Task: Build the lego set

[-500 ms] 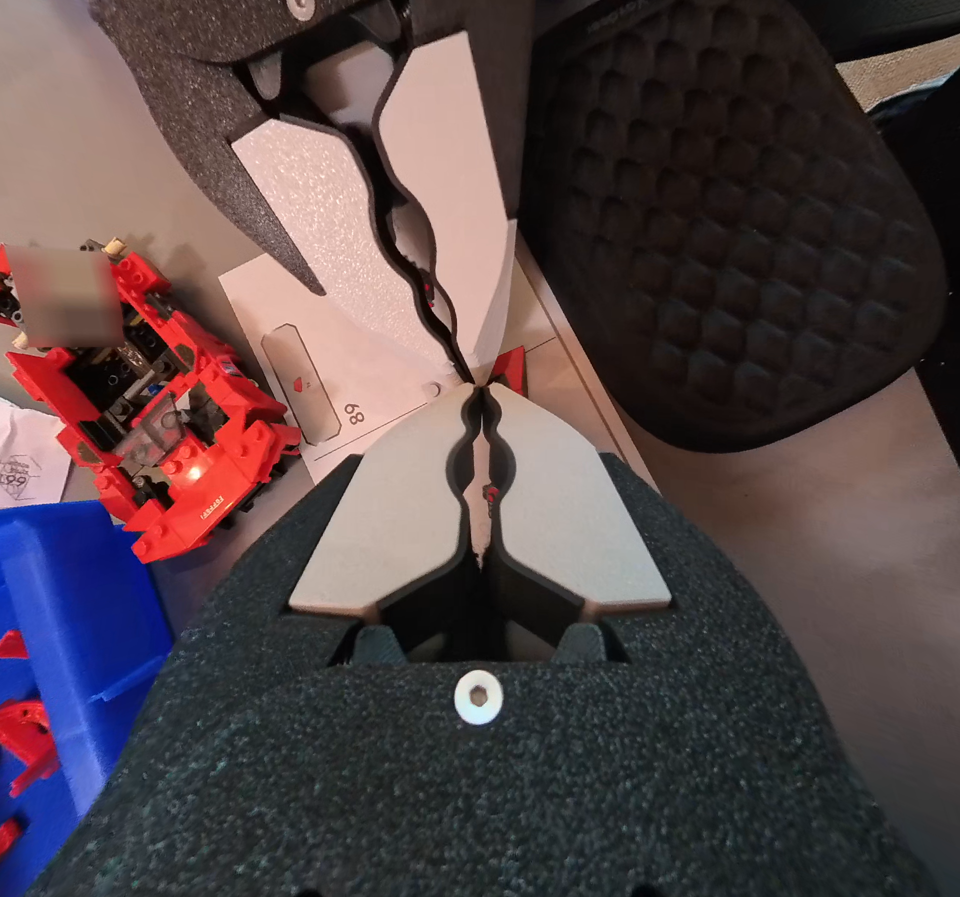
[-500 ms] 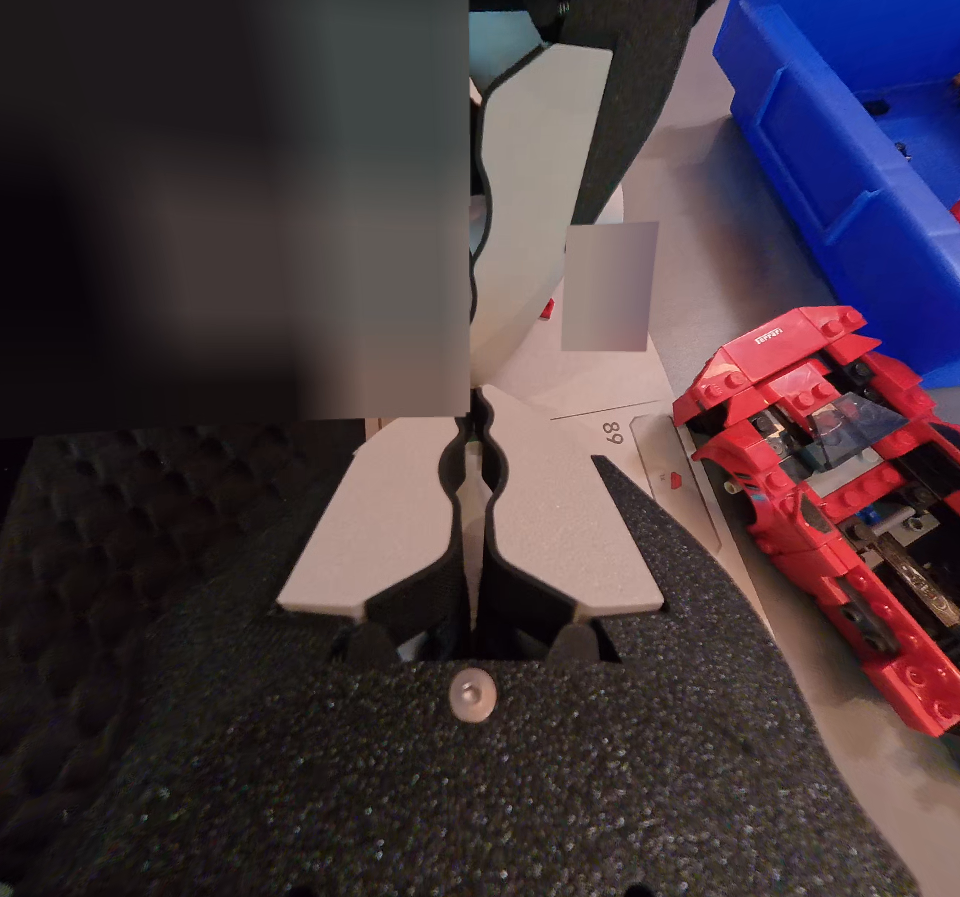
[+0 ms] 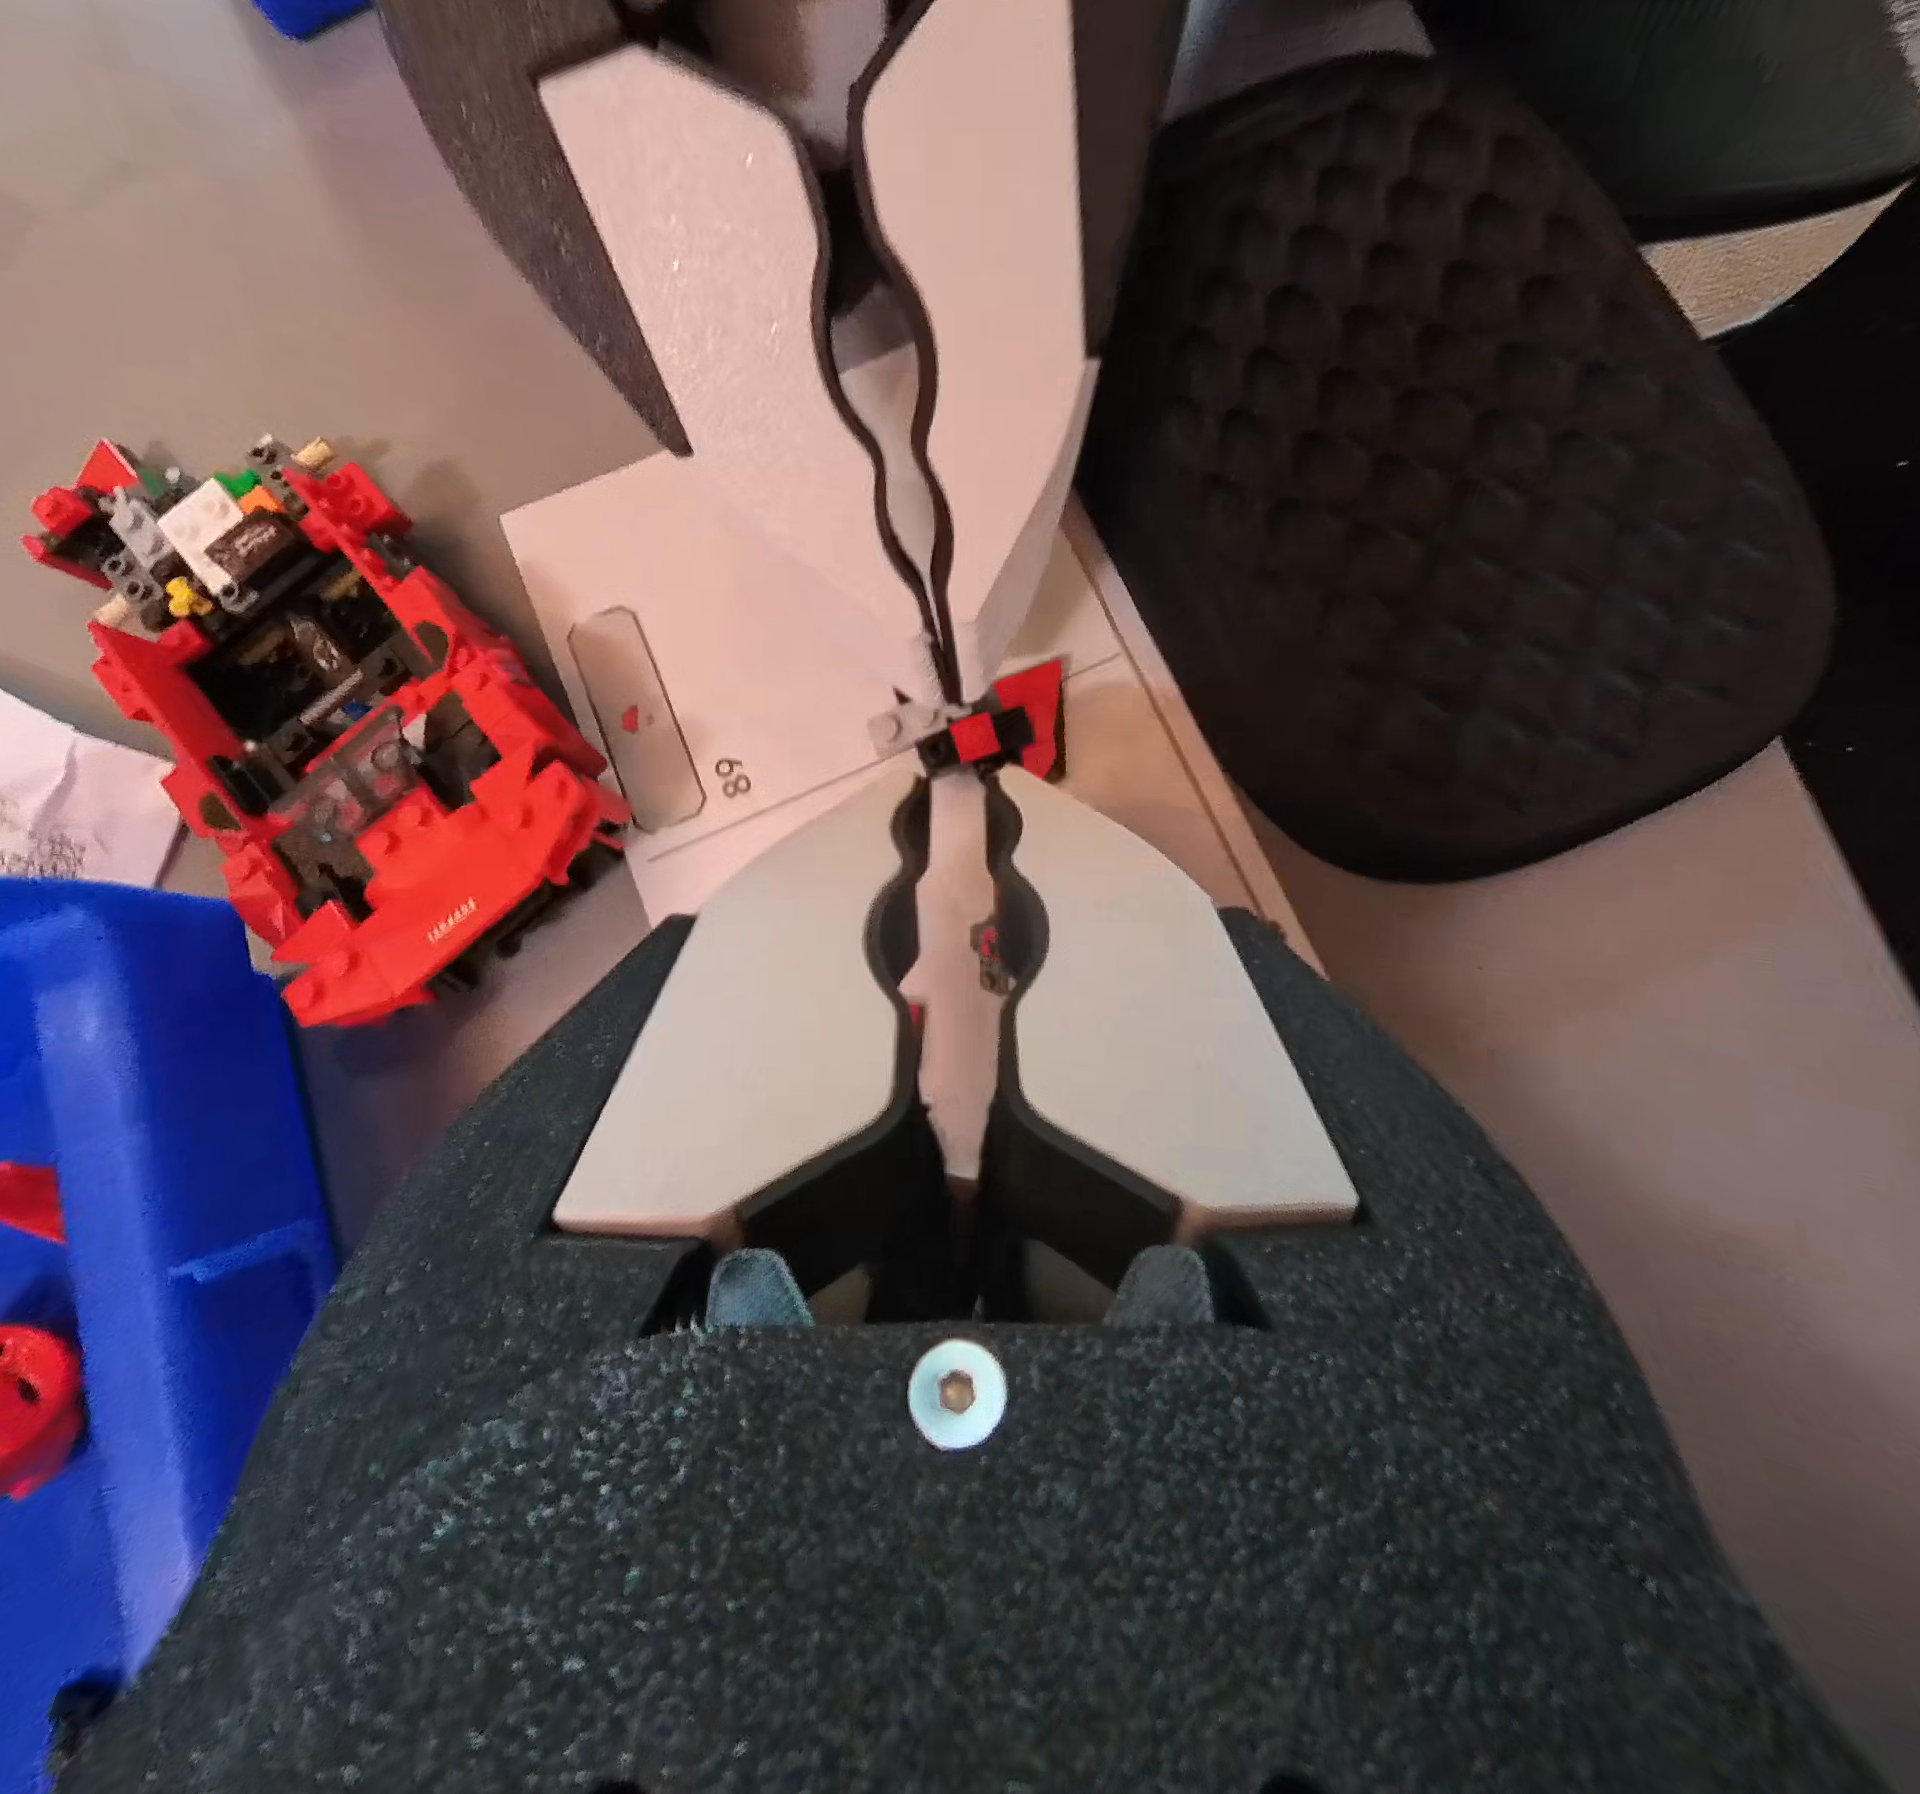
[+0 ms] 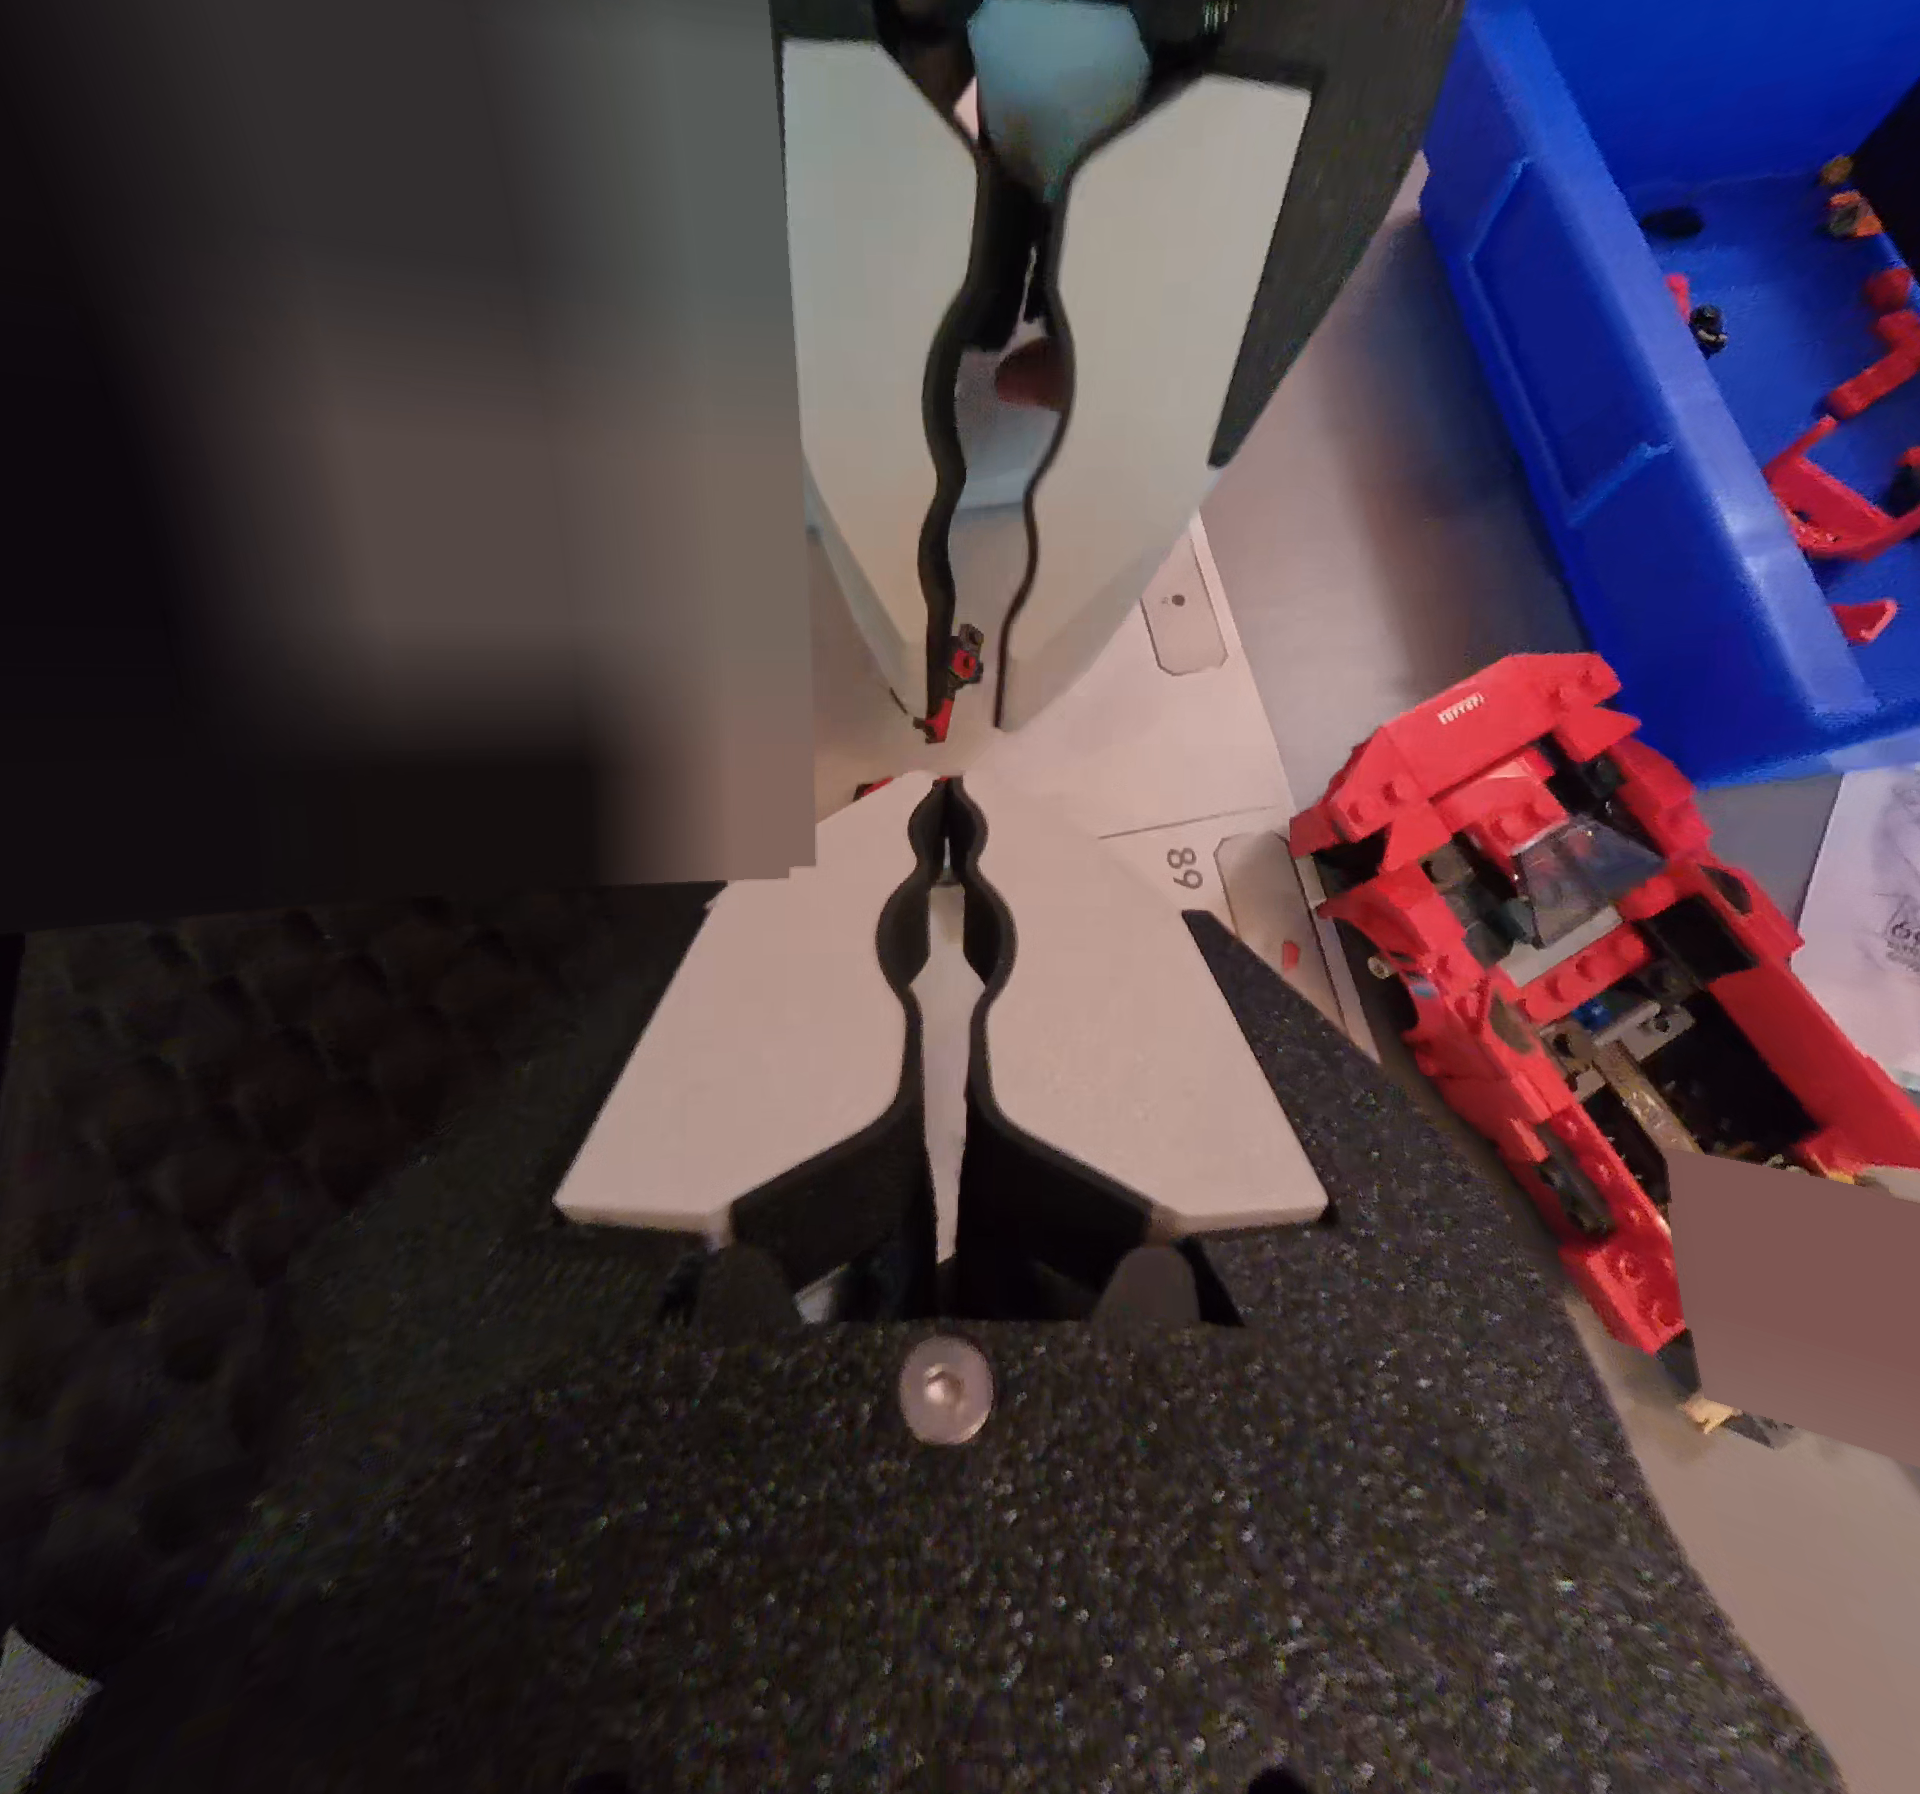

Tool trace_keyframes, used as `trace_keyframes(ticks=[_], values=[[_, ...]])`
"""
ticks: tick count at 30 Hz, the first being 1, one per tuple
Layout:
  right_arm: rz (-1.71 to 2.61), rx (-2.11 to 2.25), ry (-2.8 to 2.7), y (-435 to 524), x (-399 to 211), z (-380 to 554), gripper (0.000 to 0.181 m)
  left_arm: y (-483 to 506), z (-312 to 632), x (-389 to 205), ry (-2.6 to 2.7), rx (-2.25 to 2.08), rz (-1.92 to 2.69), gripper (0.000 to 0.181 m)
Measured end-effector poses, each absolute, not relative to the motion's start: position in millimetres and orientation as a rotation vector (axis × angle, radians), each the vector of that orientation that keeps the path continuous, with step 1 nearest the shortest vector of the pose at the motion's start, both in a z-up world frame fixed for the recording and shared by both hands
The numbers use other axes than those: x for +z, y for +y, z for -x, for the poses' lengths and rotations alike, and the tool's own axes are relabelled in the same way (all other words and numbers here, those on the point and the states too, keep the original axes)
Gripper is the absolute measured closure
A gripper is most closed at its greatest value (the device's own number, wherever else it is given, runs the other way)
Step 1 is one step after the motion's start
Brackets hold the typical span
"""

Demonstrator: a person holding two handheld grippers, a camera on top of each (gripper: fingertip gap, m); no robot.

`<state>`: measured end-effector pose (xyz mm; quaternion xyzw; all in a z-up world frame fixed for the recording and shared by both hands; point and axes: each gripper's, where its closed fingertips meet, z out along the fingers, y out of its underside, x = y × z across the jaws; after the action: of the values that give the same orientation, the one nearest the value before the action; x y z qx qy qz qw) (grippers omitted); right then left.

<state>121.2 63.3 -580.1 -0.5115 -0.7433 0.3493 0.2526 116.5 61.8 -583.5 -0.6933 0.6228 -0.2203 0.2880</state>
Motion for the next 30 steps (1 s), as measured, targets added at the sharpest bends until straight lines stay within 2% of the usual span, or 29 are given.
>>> trace_keyframes(ticks=[8, 18, 30], values=[[1.422, 0.965, -2.029, 61, -590, -120, 0.181, 60, -120, -597, 1.601, -0.576, 1.812, 0.154], [1.39, 1.047, -1.981, 60, -589, -120, 0.181, 62, -124, -603, 1.568, -0.608, 1.802, 0.166], [1.384, 1.134, -1.921, 60, -589, -121, 0.181, 62, -123, -603, 1.563, -0.663, 1.804, 0.17]])
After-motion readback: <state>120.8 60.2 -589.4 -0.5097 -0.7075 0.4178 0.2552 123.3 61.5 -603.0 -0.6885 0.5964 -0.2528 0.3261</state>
